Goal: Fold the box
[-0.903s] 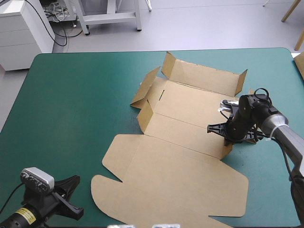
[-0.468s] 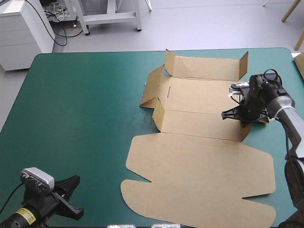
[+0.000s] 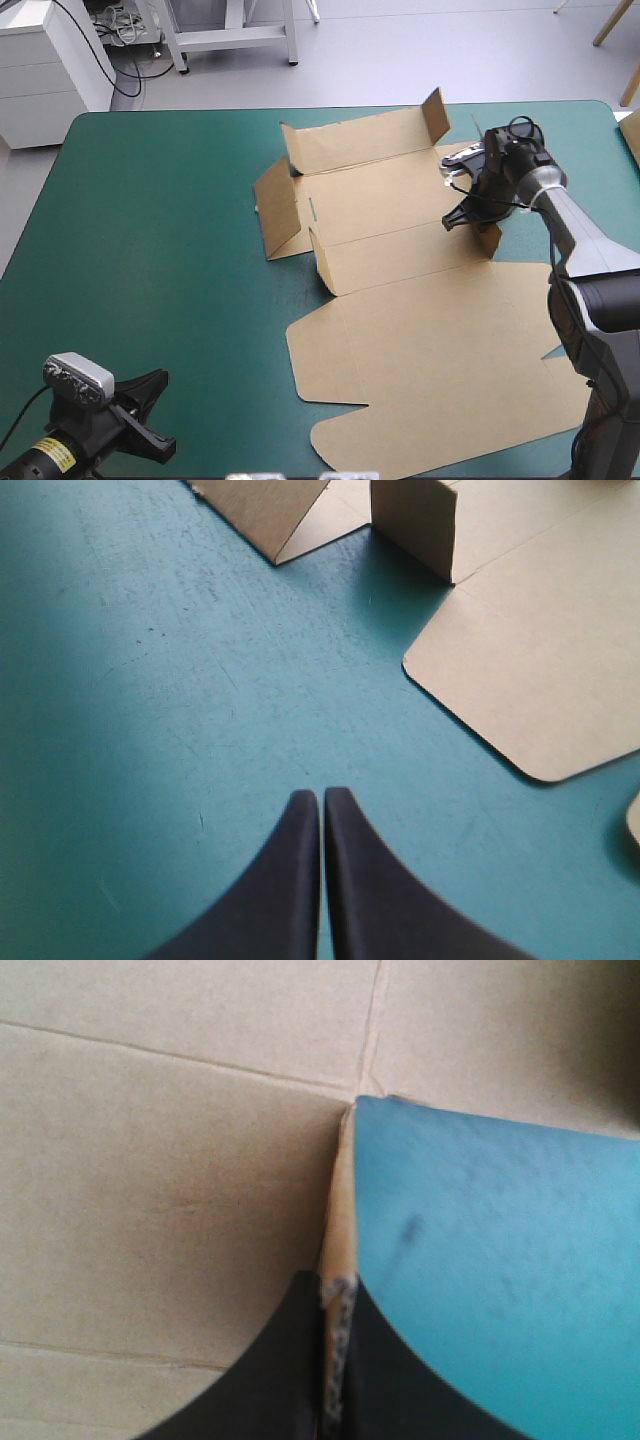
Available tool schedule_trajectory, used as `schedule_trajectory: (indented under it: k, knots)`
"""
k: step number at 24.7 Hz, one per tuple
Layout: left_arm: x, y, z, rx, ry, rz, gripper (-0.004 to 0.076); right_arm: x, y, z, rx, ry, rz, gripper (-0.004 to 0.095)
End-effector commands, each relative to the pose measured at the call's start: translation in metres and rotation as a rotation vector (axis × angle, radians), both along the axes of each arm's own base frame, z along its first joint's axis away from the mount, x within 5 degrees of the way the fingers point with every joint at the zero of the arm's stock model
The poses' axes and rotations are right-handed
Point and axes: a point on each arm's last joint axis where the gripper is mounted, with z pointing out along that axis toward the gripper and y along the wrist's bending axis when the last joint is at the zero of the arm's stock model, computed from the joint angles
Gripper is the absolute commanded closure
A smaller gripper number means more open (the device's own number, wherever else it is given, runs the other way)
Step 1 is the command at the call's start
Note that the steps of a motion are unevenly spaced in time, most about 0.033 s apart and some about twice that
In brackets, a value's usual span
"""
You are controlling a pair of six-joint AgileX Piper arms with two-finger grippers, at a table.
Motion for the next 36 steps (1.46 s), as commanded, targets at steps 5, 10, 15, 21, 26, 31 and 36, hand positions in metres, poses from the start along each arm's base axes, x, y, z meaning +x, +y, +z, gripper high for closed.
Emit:
schedule_trajectory:
  k: [5,10,15,21,26,31,36]
  knots:
    - [0.002,-0.001,0.015,-0.047,-0.068,0.000,0.0731,0.018,0.064,0.023,-0.016,-0.126,0.248,0.0930]
    - [0.002,-0.001,0.015,-0.047,-0.068,0.000,0.0731,0.014,0.111,0.026,-0.032,-0.157,0.446,0.0930]
    - [0.002,-0.001,0.015,-0.045,-0.069,-0.001,0.0731,-0.003,0.155,0.030,-0.053,-0.175,0.661,0.0930]
    - [0.002,-0.001,0.015,-0.045,-0.069,-0.001,0.0731,-0.027,0.198,0.030,-0.059,-0.179,0.866,0.0929]
    - [0.002,-0.001,0.015,-0.046,-0.068,0.000,0.0731,-0.054,0.237,0.030,-0.011,-0.181,1.073,0.0930]
    - [0.002,-0.001,0.015,-0.046,-0.068,0.000,0.0731,-0.074,0.264,0.031,-0.028,-0.214,1.197,0.0930]
    - [0.002,-0.001,0.015,-0.046,-0.068,0.000,0.0731,-0.067,0.257,0.031,-0.048,-0.222,1.177,0.0929]
